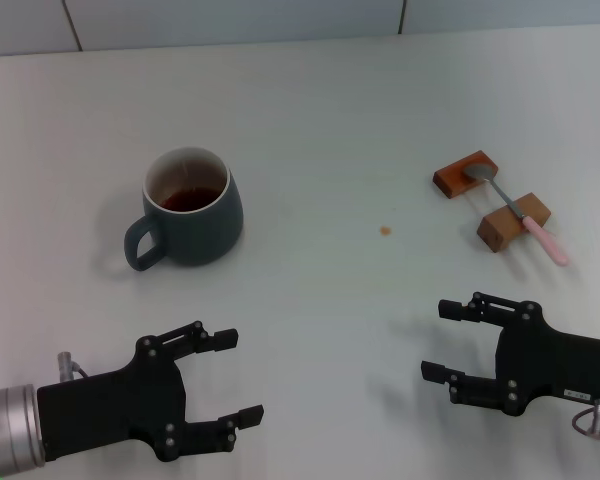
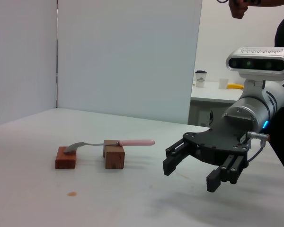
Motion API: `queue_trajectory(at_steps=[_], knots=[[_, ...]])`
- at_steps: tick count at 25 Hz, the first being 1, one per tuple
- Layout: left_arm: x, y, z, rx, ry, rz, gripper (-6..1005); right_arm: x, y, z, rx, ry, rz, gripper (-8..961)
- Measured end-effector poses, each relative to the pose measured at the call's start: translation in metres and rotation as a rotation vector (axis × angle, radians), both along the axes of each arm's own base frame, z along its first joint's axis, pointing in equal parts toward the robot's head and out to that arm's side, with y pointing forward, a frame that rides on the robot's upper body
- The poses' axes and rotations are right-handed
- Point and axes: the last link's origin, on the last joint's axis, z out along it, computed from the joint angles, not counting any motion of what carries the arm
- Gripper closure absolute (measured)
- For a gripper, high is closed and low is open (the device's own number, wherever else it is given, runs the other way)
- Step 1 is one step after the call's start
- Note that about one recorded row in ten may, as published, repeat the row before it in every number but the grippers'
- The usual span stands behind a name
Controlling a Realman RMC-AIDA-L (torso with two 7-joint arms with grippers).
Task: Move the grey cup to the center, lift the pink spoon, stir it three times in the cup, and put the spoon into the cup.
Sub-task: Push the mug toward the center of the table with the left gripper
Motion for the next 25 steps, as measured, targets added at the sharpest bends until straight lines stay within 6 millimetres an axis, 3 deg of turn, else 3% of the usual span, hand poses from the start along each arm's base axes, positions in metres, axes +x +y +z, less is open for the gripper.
queue_trajectory(at_steps=[25], knots=[[-0.001,0.0045,-0.0007,-0.004,0.026,0.001,281,-0.0022,0.0033,0.0,0.009,0.006,0.003,220]])
